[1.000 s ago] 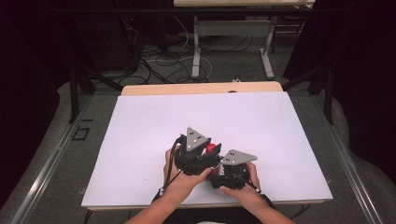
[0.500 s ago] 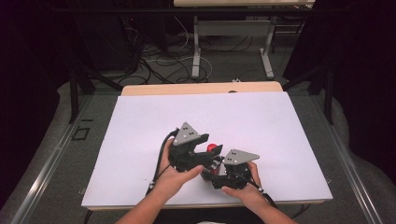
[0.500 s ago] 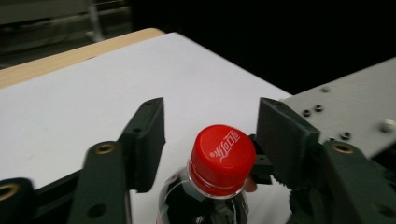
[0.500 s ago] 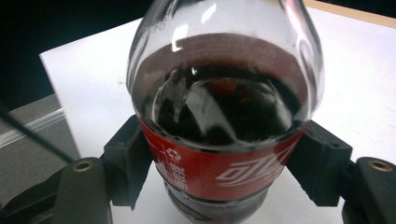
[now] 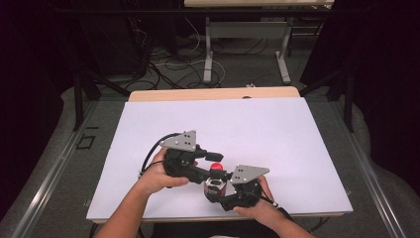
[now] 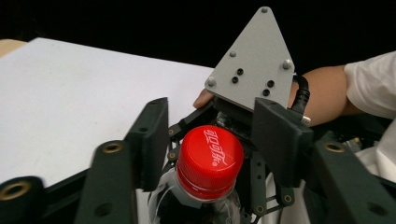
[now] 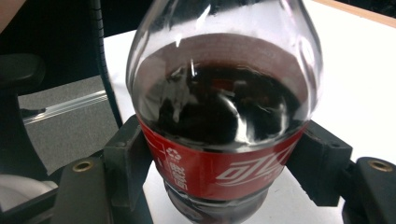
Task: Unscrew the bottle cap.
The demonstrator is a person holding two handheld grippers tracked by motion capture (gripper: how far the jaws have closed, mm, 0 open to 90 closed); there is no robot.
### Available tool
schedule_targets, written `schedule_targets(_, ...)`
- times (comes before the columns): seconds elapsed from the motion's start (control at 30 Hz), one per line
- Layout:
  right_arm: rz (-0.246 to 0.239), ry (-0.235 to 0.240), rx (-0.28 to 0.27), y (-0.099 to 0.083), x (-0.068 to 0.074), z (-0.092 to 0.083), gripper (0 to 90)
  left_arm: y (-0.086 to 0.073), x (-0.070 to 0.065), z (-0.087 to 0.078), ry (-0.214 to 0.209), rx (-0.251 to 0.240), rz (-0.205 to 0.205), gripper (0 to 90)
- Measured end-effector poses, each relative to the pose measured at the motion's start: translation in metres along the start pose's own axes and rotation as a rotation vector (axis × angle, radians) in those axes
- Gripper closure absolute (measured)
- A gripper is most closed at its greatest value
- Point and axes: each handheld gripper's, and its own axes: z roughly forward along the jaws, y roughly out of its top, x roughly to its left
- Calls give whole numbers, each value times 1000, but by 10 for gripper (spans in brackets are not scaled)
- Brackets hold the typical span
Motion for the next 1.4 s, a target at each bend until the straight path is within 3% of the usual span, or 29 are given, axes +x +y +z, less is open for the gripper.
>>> schedule_targets(0.17, 5, 4, 5, -1, 1, 1, 289, -2, -2, 3, 20, -2, 7, 613)
schedule_targets(0.27, 16, -12, 20, 0, -1, 0, 289, -1, -4, 5, 82, 3, -1, 617)
schedule_targets(0.43, 49, -80, 20, -2, -6, 2, 289, 2, -12, 15, 252, 6, -64, 619)
schedule_targets(0.53, 78, -129, 17, -2, -8, 3, 289, 6, -18, 23, 365, 1, -126, 620)
schedule_targets(0.67, 89, -188, 19, -2, -10, 3, 289, 9, -25, 34, 509, -34, -189, 620)
schedule_targets(0.73, 105, -213, 31, -1, -11, 3, 289, 12, -27, 39, 554, -30, -217, 620)
schedule_targets(0.83, 130, -268, 28, -1, -12, 4, 289, 14, -30, 49, 649, -43, -226, 621)
schedule_targets(0.9, 138, -291, 24, -2, -14, 6, 289, 16, -31, 55, 699, -51, -261, 621)
schedule_targets(1.03, 168, -299, 27, -3, -16, 8, 290, 22, -27, 60, 702, -80, -311, 621)
schedule_targets(1.23, 150, -300, 28, -3, -18, 11, 289, 24, -24, 55, 699, -73, -294, 620)
schedule_targets(1.4, 138, -326, 16, -5, -34, 14, 289, 16, -18, 43, 722, -83, -305, 619)
